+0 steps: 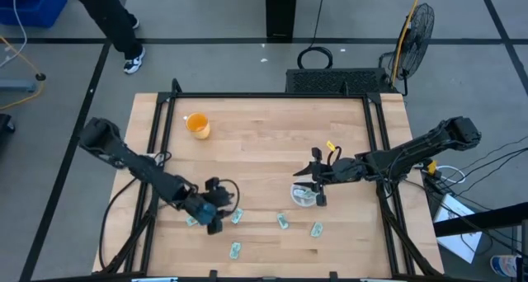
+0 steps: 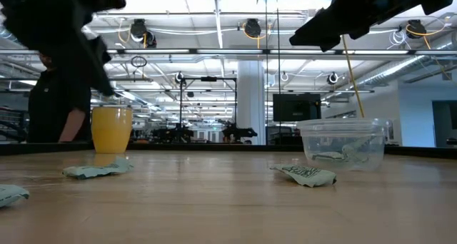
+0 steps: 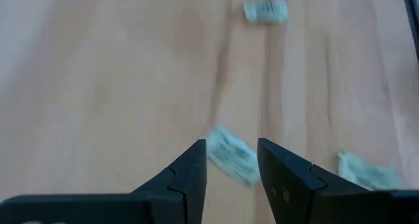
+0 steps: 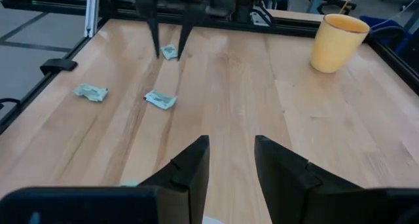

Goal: Pick and place Stevia / Truvia into bins
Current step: Put the stevia packet into the transparent container

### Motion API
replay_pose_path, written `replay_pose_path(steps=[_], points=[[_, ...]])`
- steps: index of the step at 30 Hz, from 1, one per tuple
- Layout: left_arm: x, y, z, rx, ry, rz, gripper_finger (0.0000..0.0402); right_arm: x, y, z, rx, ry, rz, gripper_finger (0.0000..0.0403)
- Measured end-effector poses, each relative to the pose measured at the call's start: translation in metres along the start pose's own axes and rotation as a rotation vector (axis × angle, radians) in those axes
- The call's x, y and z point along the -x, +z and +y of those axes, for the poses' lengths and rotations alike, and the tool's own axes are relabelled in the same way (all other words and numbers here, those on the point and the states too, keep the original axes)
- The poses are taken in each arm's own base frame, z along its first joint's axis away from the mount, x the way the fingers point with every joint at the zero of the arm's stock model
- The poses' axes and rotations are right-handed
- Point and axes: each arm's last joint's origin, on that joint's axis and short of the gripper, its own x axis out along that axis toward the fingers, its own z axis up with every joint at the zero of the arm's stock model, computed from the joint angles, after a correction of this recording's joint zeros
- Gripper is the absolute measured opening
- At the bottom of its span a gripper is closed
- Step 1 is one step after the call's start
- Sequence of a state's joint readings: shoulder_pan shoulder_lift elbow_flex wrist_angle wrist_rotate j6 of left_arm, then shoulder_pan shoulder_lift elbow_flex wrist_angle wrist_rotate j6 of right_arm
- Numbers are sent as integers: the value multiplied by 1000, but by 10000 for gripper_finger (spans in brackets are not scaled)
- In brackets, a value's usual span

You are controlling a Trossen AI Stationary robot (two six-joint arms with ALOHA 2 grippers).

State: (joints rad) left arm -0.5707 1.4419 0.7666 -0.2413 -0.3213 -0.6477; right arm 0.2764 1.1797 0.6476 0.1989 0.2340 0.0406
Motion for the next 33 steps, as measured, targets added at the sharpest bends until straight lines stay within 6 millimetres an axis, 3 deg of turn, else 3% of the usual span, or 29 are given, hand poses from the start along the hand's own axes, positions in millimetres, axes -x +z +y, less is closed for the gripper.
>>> replay_pose_path(steps=[5, 12, 33], points=[[-11, -21, -11, 39, -12, 120, 140, 0, 0, 0, -1, 0, -2, 114], [-19, -36, -11, 70, 79, 186, 140, 0, 0, 0, 9, 0, -1, 114], [-22, -42, -17, 32, 68, 187, 140, 0, 1, 0, 92, -2, -11, 114]])
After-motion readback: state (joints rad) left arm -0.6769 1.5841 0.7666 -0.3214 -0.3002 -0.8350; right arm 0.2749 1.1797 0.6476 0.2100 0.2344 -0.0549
